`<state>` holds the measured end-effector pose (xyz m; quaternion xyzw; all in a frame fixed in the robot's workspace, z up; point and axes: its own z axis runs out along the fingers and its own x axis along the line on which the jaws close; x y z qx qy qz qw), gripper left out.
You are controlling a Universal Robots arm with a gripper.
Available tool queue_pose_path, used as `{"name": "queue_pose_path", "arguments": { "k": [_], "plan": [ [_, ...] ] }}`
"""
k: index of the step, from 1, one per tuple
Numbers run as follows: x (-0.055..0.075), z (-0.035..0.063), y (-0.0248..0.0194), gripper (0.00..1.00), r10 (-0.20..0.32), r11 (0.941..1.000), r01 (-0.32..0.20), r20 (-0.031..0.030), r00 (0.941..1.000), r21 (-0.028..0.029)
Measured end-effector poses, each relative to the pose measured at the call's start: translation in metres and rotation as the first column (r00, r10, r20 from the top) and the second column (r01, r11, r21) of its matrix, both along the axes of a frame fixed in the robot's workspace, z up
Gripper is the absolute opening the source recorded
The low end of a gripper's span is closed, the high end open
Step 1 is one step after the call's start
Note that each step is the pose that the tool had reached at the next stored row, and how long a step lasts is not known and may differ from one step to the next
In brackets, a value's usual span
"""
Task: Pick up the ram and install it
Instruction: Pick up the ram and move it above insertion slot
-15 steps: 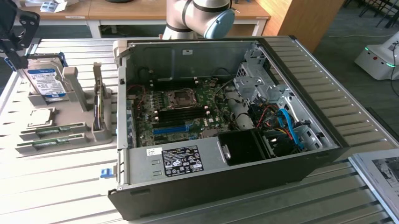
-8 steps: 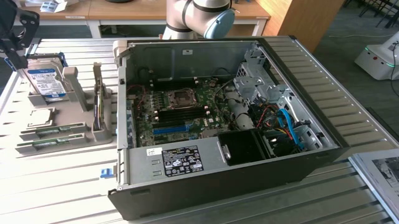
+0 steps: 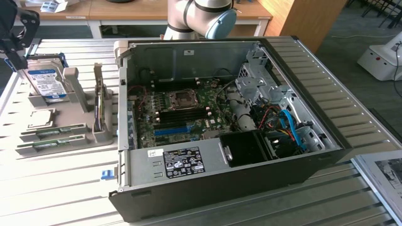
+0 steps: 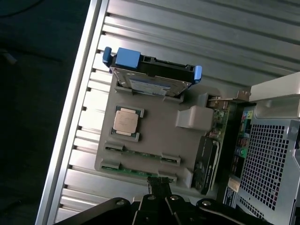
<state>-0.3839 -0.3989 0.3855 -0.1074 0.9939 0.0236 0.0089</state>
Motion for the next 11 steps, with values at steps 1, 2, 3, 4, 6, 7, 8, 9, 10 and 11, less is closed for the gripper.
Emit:
{"name": "queue_pose_path", "arguments": {
  "k": [1,2,3,4,6,7,8,9,10,11],
  "plan": [
    [0.0000,0.0000,0.0000,0.10,0.008,1.0000,-0.008,0.0000,1.0000,0.0000],
    [0.0000,0.0000,0.0000,0.10,0.015,0.9999,-0.015,0.0000,0.9999,0.0000],
    [0.0000,0.0000,0.0000,0.10,0.022,0.9998,-0.022,0.0000,0.9998,0.0000],
    [0.0000,0.0000,0.0000,0.10,0.029,0.9996,-0.029,0.0000,0.9996,0.0000],
    [0.0000,0.0000,0.0000,0.10,0.042,0.9991,-0.042,0.0000,0.9991,0.0000],
    [0.0000,0.0000,0.0000,0.10,0.048,0.9989,-0.048,0.0000,0.9989,0.0000],
    [0.0000,0.0000,-0.0001,0.10,0.054,0.9986,-0.054,0.0000,0.9986,0.0000],
    [0.0000,0.0000,0.0000,0.10,0.059,0.9982,-0.059,0.0000,0.9982,0.0000],
    [0.0000,0.0000,-0.0001,0.10,0.065,0.9979,-0.065,0.0000,0.9979,0.0000],
    [0.0000,0.0000,0.0000,0.10,0.069,0.9976,-0.069,0.0000,0.9976,0.0000]
  ]
}}
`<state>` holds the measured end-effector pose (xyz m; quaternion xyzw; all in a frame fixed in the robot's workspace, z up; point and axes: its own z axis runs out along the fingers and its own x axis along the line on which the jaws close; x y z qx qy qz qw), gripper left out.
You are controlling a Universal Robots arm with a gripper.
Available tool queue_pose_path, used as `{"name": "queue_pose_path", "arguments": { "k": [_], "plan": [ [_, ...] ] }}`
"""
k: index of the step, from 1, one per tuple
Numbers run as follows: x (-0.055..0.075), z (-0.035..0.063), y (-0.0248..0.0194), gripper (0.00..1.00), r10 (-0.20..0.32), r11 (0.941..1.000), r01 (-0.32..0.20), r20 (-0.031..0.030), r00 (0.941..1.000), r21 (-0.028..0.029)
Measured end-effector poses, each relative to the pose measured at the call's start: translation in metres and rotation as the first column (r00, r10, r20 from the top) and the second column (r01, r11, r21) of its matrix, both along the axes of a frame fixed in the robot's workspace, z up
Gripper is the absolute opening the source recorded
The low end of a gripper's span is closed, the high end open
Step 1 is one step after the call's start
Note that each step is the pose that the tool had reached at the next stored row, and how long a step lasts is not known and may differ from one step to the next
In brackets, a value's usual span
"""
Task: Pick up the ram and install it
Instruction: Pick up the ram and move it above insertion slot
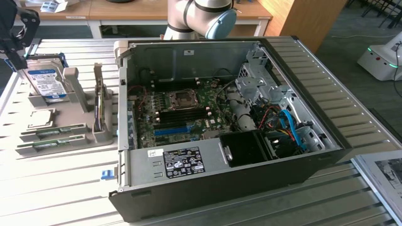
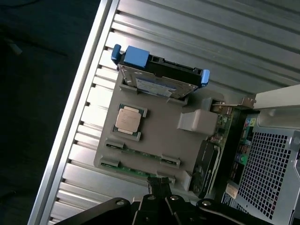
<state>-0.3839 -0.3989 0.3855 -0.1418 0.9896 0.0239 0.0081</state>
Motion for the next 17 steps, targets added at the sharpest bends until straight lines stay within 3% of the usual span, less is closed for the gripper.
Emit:
{"name": "queue_pose_path", "arguments": {
  "k": [17],
  "plan": [
    [0.0000,0.0000,0.0000,0.10,0.089,0.9961,-0.089,0.0000,0.9961,0.0000]
  ]
}}
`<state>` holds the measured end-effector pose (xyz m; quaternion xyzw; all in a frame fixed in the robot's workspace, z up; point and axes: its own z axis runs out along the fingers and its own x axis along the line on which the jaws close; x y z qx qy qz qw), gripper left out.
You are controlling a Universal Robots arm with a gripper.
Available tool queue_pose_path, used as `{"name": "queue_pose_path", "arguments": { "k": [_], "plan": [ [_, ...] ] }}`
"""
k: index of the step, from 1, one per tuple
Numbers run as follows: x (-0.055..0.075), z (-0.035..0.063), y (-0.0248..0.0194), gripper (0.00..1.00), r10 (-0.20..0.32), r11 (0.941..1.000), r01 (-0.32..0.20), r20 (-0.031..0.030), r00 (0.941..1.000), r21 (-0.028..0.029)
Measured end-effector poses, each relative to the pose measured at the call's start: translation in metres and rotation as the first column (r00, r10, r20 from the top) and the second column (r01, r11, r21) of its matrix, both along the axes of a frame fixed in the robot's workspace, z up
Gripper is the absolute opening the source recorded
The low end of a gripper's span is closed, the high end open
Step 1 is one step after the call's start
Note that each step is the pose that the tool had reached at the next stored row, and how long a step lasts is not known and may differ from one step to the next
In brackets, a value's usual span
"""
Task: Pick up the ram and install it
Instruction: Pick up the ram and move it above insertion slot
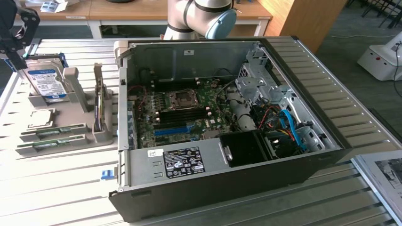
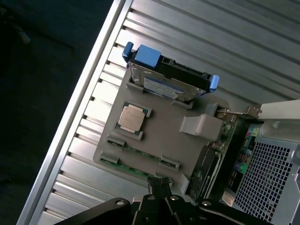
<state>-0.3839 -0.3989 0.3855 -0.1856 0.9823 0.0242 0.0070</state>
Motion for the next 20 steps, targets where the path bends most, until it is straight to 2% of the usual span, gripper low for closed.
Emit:
{"name": "queue_pose_path", "arguments": {
  "k": [11,20],
  "plan": [
    [0.0000,0.0000,-0.0001,0.10,0.070,0.9976,-0.070,0.0000,0.9976,0.0000],
    [0.0000,0.0000,-0.0001,0.10,0.136,0.9906,-0.136,0.0000,0.9906,0.0000]
  ]
}}
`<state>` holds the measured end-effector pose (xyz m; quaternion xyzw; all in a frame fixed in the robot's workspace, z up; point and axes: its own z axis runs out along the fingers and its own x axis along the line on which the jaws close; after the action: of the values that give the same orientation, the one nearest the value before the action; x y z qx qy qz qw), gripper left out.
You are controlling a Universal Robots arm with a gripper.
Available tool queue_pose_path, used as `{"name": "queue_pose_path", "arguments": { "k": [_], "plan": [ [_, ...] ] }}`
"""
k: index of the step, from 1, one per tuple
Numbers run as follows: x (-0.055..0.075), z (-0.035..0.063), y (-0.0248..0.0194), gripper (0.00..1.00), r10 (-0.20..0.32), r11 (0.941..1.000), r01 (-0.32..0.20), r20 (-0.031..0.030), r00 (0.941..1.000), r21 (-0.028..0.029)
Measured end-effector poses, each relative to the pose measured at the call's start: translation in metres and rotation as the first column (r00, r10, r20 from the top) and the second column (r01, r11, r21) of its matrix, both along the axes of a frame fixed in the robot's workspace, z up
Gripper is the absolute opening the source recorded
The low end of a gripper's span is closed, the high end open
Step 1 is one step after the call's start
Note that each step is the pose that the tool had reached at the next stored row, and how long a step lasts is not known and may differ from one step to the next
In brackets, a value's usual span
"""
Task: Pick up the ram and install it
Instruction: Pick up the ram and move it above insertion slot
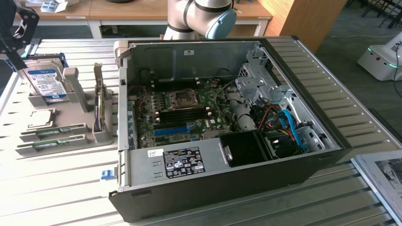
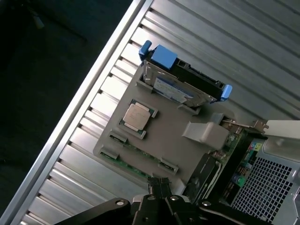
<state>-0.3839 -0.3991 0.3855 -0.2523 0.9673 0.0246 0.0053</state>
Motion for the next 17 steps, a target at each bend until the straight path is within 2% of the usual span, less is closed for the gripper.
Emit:
{"name": "queue_pose_path", "arguments": {
  "k": [9,17],
  "plan": [
    [0.0000,0.0000,-0.0001,0.10,0.083,0.9965,-0.083,0.0000,0.9965,0.0000],
    [0.0000,0.0000,-0.0002,0.10,0.165,0.9862,-0.165,-0.0001,0.9862,0.0000]
  ]
}}
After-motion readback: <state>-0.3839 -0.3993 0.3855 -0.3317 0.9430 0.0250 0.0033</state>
